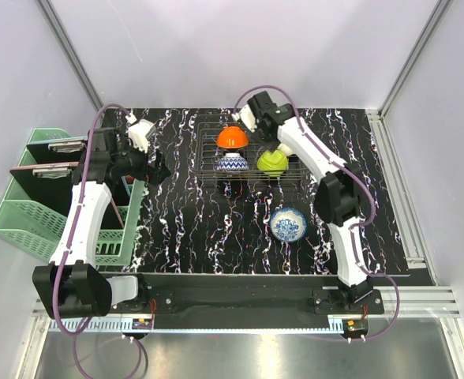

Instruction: Load the bowls into the dish rack

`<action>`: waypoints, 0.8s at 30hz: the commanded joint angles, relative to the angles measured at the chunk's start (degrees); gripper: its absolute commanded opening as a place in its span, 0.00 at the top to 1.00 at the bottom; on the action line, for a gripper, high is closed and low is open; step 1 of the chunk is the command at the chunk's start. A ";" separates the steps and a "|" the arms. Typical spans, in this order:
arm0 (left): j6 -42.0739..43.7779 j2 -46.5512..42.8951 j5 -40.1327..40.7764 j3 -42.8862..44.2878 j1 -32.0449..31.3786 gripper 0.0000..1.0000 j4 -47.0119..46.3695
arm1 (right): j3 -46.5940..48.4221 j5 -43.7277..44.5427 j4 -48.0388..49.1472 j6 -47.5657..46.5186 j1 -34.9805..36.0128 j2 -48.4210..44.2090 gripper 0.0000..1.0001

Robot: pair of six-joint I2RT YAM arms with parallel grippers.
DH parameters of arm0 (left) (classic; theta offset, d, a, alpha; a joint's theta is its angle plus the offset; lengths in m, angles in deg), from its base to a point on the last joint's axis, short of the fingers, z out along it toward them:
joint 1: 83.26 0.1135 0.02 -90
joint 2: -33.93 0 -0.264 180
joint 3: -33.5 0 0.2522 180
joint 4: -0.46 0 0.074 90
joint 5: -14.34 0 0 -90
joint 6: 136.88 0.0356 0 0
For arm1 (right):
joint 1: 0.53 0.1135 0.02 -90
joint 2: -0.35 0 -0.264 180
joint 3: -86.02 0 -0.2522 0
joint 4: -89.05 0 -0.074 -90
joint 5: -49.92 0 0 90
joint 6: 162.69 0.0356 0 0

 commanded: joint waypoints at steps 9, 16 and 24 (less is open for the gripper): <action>0.68 -1.77 -2.20 0.23 0.56 0.01 -1.97 | -9.54 -10.00 1.42 2.11 -5.26 -6.05 1.00; 0.33 -1.77 -1.94 0.40 0.56 0.01 -1.97 | -8.67 -16.34 0.98 2.73 -5.35 -3.16 1.00; 0.15 -1.77 -1.50 0.14 0.47 0.01 -1.97 | -4.71 -19.60 -2.36 2.73 -5.26 0.98 1.00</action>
